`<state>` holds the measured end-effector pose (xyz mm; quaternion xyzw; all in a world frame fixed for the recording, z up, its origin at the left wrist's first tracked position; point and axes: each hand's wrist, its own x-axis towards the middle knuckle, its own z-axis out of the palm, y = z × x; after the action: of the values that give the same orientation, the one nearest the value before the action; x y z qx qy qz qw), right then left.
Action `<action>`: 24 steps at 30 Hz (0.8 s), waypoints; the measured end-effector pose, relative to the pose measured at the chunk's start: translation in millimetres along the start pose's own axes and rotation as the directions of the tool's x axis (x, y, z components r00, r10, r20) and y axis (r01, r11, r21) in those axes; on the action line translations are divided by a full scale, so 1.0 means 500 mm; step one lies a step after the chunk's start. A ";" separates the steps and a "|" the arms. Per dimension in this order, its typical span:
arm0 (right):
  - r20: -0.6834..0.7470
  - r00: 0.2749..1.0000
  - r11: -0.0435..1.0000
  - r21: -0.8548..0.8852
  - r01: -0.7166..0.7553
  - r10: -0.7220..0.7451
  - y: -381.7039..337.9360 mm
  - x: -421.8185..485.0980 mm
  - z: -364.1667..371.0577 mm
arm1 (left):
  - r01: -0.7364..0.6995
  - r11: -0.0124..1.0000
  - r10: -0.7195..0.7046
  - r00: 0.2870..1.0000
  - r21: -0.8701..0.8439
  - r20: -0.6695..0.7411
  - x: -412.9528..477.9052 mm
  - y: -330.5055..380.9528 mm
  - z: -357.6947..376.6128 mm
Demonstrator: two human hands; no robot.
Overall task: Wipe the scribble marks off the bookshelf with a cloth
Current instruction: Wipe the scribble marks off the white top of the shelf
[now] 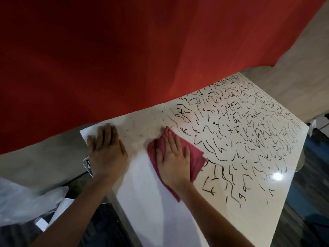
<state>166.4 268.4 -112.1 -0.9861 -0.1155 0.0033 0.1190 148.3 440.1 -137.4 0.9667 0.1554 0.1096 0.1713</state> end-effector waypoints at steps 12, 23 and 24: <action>0.088 0.989 0.993 0.017 -0.118 0.116 0.007 0.204 -0.013 | -0.006 1.000 0.006 1.000 0.029 0.003 -0.003 0.000 -0.009; -0.005 0.999 0.999 -0.016 0.051 -0.051 0.007 -0.036 -0.011 | -0.017 1.000 0.017 1.000 0.023 -0.011 0.004 -0.004 0.001; 0.012 1.000 0.999 -0.015 0.029 -0.029 0.009 0.006 -0.013 | -0.014 0.999 0.014 1.000 0.030 -0.009 0.003 -0.005 0.000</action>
<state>170.6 263.3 -106.8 -0.9852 -0.1306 0.0065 0.1109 148.9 442.5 -138.2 0.9696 0.1511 0.1131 0.1555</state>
